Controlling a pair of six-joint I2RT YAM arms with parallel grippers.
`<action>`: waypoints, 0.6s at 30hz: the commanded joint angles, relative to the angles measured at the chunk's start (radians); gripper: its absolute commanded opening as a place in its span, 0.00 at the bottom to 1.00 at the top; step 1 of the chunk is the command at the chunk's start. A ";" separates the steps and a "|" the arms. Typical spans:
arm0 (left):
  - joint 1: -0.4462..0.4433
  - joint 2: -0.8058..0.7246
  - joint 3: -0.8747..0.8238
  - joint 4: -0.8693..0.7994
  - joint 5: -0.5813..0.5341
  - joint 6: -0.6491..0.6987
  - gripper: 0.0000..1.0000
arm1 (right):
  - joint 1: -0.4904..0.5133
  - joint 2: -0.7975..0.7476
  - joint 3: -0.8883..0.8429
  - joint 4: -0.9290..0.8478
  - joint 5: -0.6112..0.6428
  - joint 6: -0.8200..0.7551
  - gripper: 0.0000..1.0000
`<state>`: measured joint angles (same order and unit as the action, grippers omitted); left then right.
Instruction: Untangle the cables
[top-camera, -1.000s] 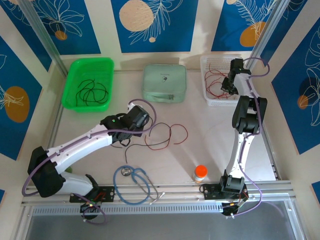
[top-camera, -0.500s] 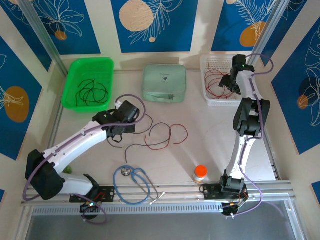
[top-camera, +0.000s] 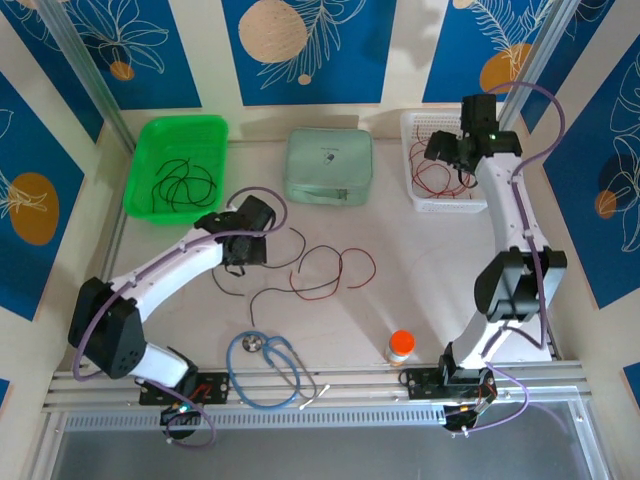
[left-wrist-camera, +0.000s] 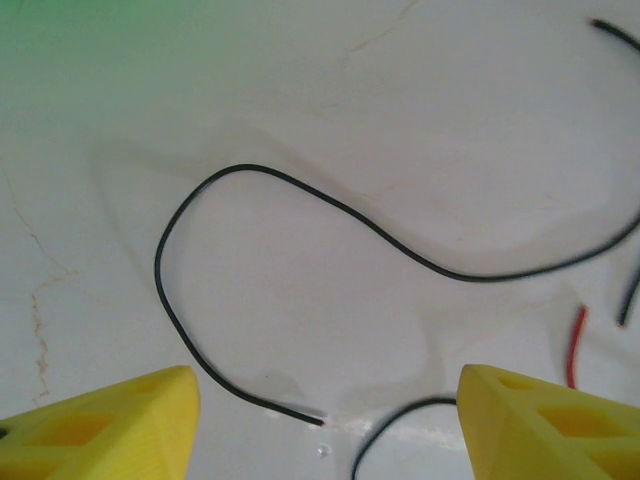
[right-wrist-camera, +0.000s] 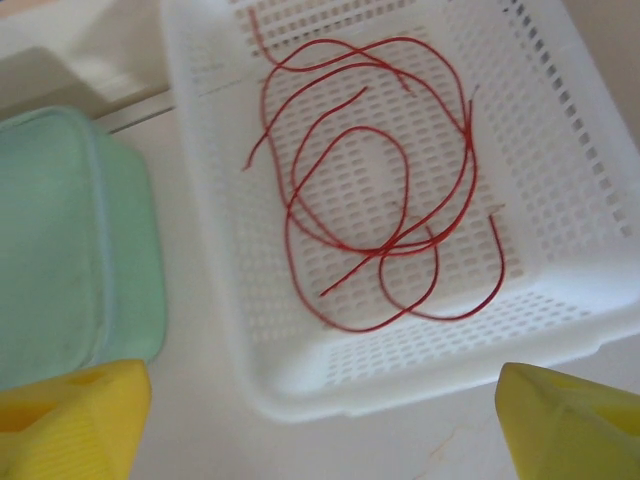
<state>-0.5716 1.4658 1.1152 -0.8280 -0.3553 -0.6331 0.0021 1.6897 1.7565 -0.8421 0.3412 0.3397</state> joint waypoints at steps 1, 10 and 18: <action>0.063 0.037 -0.041 0.059 0.040 -0.032 0.65 | 0.042 -0.098 -0.095 0.025 -0.044 -0.010 0.88; 0.110 0.134 -0.077 0.286 0.169 -0.002 0.57 | 0.169 -0.264 -0.286 0.039 -0.084 0.000 0.85; 0.083 0.293 0.009 0.266 0.241 0.139 0.54 | 0.202 -0.337 -0.360 0.030 -0.081 0.006 0.85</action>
<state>-0.4706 1.7317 1.0779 -0.5636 -0.1677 -0.5781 0.1989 1.3941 1.4128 -0.8158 0.2722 0.3405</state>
